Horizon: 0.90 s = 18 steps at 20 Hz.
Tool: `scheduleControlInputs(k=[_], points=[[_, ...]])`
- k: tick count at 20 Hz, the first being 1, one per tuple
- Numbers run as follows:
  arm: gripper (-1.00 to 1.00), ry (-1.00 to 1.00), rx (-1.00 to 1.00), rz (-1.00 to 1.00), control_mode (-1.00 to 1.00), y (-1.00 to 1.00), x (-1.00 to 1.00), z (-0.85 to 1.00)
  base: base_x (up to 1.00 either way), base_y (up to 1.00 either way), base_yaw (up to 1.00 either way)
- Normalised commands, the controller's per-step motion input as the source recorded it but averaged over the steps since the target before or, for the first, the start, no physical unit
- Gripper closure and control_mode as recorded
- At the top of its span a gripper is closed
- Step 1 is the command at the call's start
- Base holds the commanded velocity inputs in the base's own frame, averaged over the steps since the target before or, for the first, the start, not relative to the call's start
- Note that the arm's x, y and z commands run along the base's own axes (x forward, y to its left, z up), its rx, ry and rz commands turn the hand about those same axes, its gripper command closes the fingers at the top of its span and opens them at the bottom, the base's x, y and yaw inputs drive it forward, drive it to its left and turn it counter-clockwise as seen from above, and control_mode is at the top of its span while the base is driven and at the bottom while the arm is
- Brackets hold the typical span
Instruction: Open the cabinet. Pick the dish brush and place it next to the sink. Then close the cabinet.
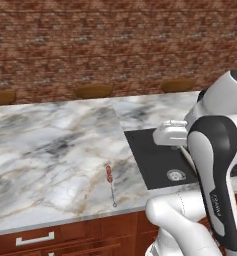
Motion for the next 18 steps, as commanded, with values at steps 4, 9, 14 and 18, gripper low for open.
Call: scheduleControlInputs(k=[4, 9, 14, 18], points=[[1.00, 0.32, 0.00, 0.00, -1.00, 0.26, 0.76, 0.00, 0.00, 0.00, 0.00], [1.00, 0.24, 0.00, 0.01, -1.00, 0.04, 0.74, 0.00, 0.00, 0.00, 0.00], [1.00, 0.10, 0.00, 0.04, -1.00, 0.00, 0.49, -0.14, 0.00, 0.00, 0.00], [1.00, -0.03, -0.01, 0.00, -1.00, 0.00, 0.76, -0.55, 0.00, 0.00, 0.00]])
